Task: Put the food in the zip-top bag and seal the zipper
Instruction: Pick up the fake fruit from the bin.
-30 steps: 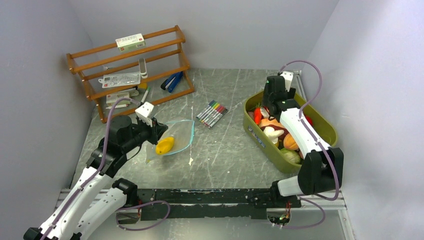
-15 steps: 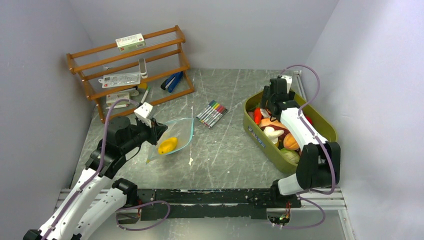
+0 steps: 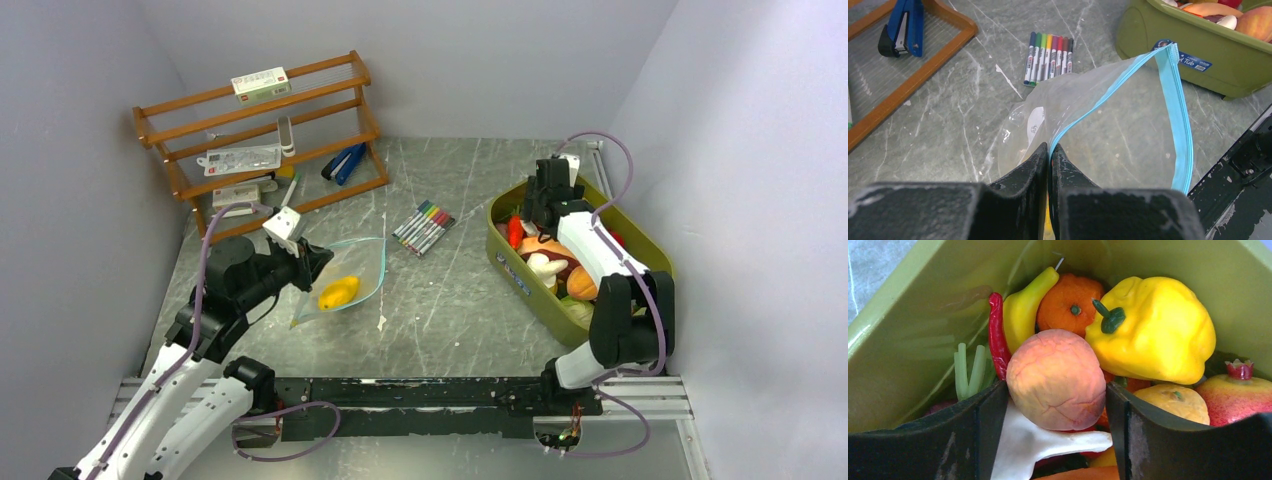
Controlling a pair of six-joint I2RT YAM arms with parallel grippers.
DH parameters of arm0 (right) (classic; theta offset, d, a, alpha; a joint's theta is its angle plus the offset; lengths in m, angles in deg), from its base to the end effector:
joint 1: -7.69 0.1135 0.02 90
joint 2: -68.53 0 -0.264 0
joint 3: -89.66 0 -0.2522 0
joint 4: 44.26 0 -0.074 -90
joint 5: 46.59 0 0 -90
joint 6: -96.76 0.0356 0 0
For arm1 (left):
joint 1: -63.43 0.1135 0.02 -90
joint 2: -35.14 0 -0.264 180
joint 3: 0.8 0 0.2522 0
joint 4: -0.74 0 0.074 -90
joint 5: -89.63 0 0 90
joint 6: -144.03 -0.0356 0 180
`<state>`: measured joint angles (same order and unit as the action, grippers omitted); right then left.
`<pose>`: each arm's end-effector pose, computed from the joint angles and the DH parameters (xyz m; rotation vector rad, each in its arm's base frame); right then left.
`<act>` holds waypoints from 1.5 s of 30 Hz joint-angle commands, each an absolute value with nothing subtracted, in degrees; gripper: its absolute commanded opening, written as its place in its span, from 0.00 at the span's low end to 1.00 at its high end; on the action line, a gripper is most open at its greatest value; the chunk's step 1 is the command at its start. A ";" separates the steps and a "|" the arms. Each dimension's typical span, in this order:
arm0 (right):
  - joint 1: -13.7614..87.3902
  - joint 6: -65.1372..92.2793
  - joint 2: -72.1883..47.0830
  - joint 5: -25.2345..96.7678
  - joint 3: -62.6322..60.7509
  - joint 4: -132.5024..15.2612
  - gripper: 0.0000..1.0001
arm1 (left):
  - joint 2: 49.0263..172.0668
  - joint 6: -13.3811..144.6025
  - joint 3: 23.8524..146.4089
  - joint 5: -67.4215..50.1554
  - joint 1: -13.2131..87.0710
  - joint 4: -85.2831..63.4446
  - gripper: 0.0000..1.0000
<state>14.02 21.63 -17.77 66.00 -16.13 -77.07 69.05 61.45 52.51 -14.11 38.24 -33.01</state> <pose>0.3248 0.0223 0.2487 0.3596 2.2675 -0.2744 0.1267 -0.0689 0.3176 0.4567 1.8012 -0.6172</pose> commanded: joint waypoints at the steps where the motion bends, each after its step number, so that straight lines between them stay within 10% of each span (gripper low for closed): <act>1: 13.56 19.99 -18.11 66.02 -15.25 -75.79 0.69 | 68.27 61.02 52.89 -14.50 38.47 -31.84 0.07; 26: 16.50 22.90 -5.36 66.29 -13.34 -81.33 0.47 | 67.78 60.96 52.65 -13.21 38.47 -31.78 0.07; 45: 41.47 33.73 9.70 41.95 -17.87 -69.56 0.47 | 71.04 64.22 52.99 -11.82 38.47 -30.74 0.07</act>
<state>38.19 29.24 8.30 51.42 -16.44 -75.94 70.63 62.54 52.51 -13.54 38.24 -32.99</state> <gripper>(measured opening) 0.590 0.071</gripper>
